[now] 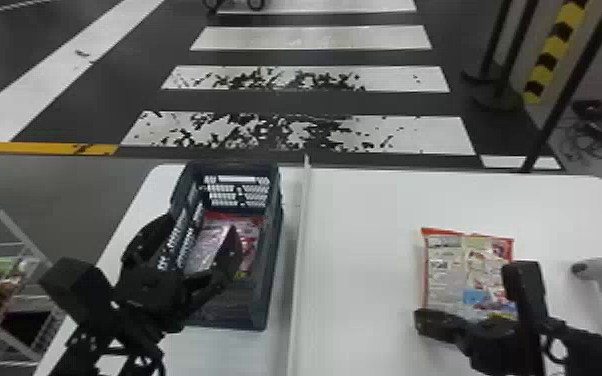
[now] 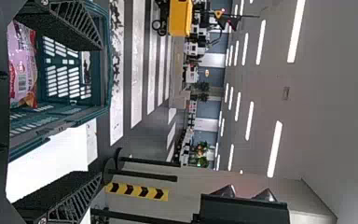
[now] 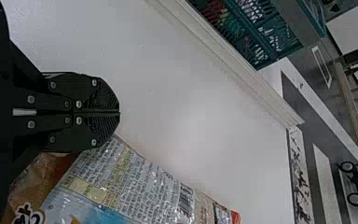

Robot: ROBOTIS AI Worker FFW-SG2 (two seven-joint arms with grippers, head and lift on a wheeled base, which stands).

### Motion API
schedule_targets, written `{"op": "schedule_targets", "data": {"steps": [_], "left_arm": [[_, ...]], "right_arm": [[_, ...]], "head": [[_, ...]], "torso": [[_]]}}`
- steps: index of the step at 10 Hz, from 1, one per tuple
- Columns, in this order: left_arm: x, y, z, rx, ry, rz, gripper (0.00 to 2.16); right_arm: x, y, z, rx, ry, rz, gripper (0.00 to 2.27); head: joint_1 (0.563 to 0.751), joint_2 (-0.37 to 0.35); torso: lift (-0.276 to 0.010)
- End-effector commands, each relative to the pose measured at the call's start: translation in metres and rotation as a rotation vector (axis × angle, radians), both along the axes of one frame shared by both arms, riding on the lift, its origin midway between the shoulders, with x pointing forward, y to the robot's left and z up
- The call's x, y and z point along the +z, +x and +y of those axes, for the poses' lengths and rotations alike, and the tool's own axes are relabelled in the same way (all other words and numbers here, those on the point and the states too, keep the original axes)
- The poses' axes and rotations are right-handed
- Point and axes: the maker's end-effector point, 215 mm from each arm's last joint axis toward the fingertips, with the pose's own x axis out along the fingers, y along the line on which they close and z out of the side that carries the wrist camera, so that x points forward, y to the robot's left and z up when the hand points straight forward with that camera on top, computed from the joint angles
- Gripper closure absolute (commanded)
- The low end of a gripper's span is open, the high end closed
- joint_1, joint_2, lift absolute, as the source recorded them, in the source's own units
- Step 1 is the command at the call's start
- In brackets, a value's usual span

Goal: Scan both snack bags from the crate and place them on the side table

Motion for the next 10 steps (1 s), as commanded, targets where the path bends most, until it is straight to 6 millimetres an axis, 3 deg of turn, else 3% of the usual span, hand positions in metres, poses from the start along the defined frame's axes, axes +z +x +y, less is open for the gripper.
{"op": "schedule_targets", "data": {"steps": [1, 3, 5, 7, 8, 9, 10], "left_arm": [[0.0, 0.0, 0.0, 0.0, 0.0, 0.0, 0.04], [0.0, 0.0, -0.002, -0.003, -0.001, 0.001, 0.04], [-0.002, -0.001, -0.002, -0.003, 0.002, 0.004, 0.04], [-0.001, -0.001, -0.004, -0.006, -0.002, 0.004, 0.04], [0.0, -0.002, -0.005, -0.009, -0.002, 0.001, 0.04], [0.001, -0.003, -0.003, -0.006, -0.001, -0.002, 0.04], [0.009, -0.005, -0.001, -0.006, 0.001, -0.029, 0.04]], "right_arm": [[0.001, 0.001, -0.009, -0.014, 0.004, -0.002, 2.26], [0.0, -0.004, -0.01, -0.016, 0.004, 0.001, 2.26], [0.013, -0.003, -0.009, -0.022, 0.019, -0.018, 2.26], [0.047, -0.003, 0.009, -0.035, 0.17, -0.034, 2.26], [0.074, 0.008, 0.005, -0.06, 0.246, -0.094, 2.26], [0.098, 0.037, -0.028, -0.161, 0.217, -0.218, 2.24], [0.102, 0.06, -0.083, -0.317, 0.109, -0.273, 1.8]], "head": [[0.695, 0.071], [0.695, 0.056], [0.695, 0.054], [0.695, 0.06], [0.695, 0.065], [0.695, 0.073], [0.695, 0.051]], "torso": [[-0.098], [-0.098], [-0.098], [-0.098], [-0.098], [-0.098], [-0.098]]}}
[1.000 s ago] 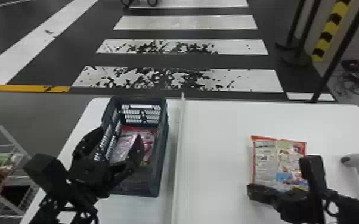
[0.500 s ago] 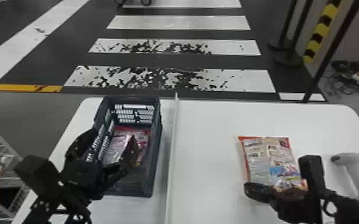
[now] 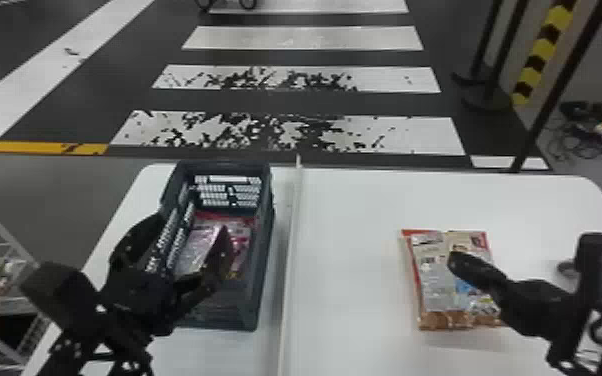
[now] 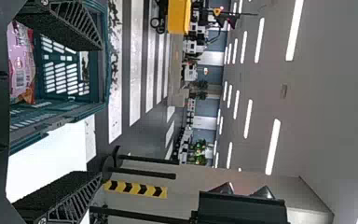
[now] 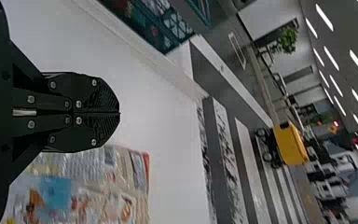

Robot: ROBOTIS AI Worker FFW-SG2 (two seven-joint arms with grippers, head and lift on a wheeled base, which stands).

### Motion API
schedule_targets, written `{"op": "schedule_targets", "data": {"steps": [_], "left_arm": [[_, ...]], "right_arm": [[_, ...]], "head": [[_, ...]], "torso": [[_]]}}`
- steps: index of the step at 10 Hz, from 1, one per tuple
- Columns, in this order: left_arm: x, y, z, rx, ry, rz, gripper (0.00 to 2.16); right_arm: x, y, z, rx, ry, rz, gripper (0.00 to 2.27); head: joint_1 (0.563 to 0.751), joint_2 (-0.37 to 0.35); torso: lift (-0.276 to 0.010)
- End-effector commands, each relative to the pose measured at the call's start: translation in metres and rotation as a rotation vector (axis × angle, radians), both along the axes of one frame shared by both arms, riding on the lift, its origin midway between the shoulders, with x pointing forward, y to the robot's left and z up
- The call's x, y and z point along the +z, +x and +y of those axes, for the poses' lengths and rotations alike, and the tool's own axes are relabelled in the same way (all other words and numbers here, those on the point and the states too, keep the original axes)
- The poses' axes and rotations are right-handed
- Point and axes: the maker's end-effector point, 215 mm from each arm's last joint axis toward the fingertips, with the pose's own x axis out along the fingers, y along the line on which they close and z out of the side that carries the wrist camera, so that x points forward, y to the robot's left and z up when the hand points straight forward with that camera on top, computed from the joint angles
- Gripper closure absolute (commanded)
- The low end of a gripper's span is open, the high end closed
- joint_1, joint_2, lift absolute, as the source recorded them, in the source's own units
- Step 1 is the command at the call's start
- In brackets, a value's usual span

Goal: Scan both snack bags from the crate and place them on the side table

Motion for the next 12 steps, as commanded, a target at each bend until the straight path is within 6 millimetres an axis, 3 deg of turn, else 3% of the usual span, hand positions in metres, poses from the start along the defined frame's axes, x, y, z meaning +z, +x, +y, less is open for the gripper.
{"op": "schedule_targets", "data": {"steps": [1, 2, 3, 5, 8, 12], "left_arm": [[0.006, -0.003, 0.003, 0.001, 0.004, -0.024, 0.04], [0.008, -0.003, 0.002, -0.006, 0.01, -0.028, 0.04], [0.008, -0.003, 0.002, -0.005, 0.011, -0.03, 0.04], [0.009, -0.001, 0.002, -0.006, 0.01, -0.033, 0.04], [0.008, 0.0, 0.001, -0.008, 0.01, -0.03, 0.04], [0.006, 0.001, 0.001, -0.007, 0.009, -0.027, 0.04]], "right_arm": [[0.014, 0.015, -0.069, -0.158, -0.082, -0.061, 1.16], [0.01, 0.008, -0.116, -0.241, -0.115, -0.048, 0.29], [0.003, 0.001, -0.155, -0.307, -0.171, -0.023, 0.08], [-0.023, -0.016, -0.222, -0.415, -0.265, 0.049, 0.08], [-0.04, -0.019, -0.252, -0.447, -0.321, 0.059, 0.08], [-0.06, -0.009, -0.261, -0.42, -0.344, 0.104, 0.08]], "head": [[0.695, -0.008], [0.695, -0.044], [0.695, -0.102], [0.695, -0.216], [0.695, -0.31], [0.695, -0.333]], "torso": [[-0.098], [-0.098], [-0.098], [-0.098], [-0.098], [-0.098]]}}
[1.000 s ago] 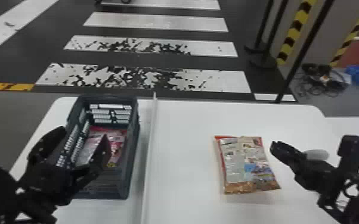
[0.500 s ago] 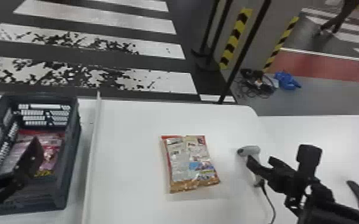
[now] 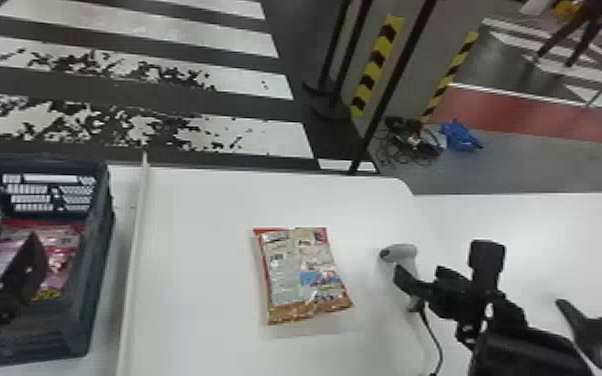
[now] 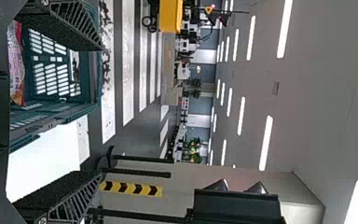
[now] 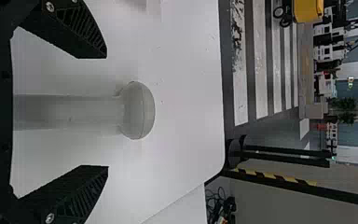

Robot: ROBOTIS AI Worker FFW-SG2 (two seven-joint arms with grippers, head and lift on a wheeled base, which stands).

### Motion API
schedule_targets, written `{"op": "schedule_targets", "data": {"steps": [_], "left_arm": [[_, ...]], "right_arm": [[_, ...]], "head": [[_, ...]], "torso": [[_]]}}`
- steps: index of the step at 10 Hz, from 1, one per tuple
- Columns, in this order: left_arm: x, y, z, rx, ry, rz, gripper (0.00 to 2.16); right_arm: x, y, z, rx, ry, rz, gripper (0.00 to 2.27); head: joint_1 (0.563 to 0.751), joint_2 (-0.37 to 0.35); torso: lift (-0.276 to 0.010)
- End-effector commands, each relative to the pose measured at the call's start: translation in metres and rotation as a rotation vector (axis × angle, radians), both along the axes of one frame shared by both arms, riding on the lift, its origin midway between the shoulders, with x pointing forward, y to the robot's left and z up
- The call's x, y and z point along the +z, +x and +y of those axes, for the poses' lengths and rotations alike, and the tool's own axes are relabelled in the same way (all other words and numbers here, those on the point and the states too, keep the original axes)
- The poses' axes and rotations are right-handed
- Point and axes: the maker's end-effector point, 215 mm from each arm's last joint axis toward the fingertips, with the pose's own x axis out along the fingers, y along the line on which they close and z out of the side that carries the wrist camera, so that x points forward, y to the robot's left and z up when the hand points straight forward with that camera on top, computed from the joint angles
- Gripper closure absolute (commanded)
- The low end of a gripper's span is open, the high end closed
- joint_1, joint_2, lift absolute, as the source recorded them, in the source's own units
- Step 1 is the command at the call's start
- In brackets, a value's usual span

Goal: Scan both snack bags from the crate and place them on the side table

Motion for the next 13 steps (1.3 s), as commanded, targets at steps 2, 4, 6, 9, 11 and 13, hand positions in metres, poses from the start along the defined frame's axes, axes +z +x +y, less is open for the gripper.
{"op": "schedule_targets", "data": {"steps": [2, 4, 6, 9, 11, 13], "left_arm": [[0.0, 0.001, 0.0, 0.0, -0.002, -0.001, 0.04], [0.0, 0.001, 0.0, 0.0, -0.002, -0.001, 0.04], [-0.001, 0.001, 0.0, 0.0, -0.002, 0.001, 0.04], [-0.001, 0.001, 0.0, -0.002, -0.003, 0.001, 0.06], [-0.001, 0.001, -0.003, -0.005, -0.005, 0.001, 0.06], [0.0, 0.001, -0.002, -0.004, -0.005, -0.001, 0.06]], "right_arm": [[-0.011, 0.006, -0.008, -0.002, -0.012, 0.041, 0.1], [-0.023, 0.008, -0.005, 0.022, 0.019, 0.093, 0.29], [-0.028, 0.009, 0.0, 0.052, 0.013, 0.115, 1.45], [-0.03, 0.004, -0.007, 0.039, -0.003, 0.13, 2.23], [-0.028, 0.0, -0.001, 0.034, -0.005, 0.123, 2.24], [-0.002, -0.002, 0.016, 0.052, -0.034, 0.075, 2.24]], "head": [[0.695, -0.336], [0.695, -0.339], [0.695, -0.331], [0.695, -0.338], [0.695, -0.34], [0.695, -0.334]], "torso": [[-0.098], [-0.098], [-0.098], [-0.098], [-0.098], [-0.098]]}}
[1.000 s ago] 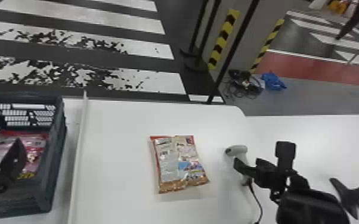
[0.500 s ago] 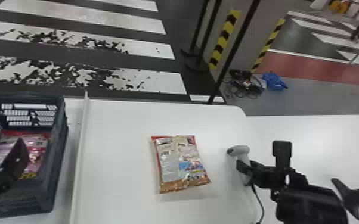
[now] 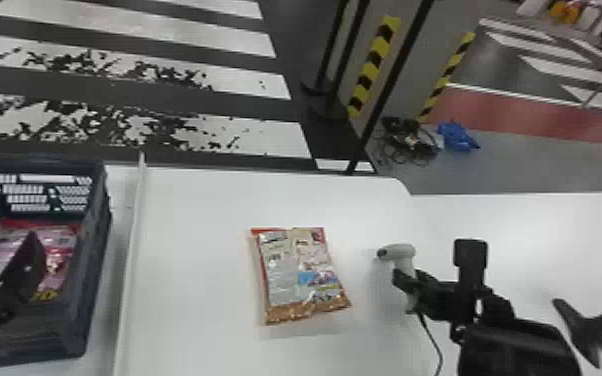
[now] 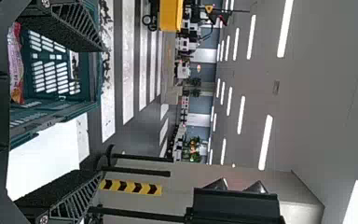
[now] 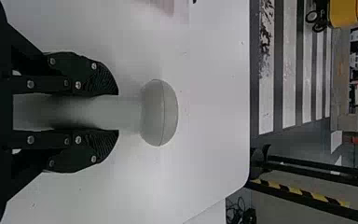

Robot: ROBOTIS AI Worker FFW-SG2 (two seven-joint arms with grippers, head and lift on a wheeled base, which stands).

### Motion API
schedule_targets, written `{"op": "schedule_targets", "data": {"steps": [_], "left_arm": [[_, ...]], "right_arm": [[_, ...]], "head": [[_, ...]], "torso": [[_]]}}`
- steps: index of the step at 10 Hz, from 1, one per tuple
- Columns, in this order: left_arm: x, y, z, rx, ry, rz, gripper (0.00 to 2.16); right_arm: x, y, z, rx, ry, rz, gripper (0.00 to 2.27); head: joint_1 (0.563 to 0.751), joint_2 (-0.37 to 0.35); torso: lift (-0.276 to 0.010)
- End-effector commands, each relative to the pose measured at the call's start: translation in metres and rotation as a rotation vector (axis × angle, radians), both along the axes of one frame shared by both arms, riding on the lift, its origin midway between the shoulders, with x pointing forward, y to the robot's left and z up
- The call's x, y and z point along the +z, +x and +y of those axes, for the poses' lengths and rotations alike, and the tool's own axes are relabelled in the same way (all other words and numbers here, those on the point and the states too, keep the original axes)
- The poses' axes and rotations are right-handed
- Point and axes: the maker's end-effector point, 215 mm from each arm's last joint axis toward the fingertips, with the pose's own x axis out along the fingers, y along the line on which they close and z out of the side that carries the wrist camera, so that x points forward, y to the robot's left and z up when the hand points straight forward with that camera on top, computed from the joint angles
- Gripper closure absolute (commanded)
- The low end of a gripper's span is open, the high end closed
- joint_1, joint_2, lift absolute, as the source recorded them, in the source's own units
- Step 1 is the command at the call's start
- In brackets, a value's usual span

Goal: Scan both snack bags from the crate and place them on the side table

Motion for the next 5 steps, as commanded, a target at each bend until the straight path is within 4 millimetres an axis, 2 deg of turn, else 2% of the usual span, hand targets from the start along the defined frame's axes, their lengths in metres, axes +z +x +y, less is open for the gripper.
{"op": "schedule_targets", "data": {"steps": [1, 5], "left_arm": [[0.0, 0.0, -0.001, -0.001, 0.001, 0.002, 0.06], [-0.001, 0.001, 0.0, 0.001, 0.002, 0.003, 0.06]], "right_arm": [[0.028, -0.001, 0.013, 0.03, -0.031, -0.031, 2.24], [0.063, -0.017, 0.099, 0.162, 0.007, -0.037, 2.24]], "head": [[0.695, -0.327], [0.695, -0.266]], "torso": [[-0.098], [-0.098]]}}
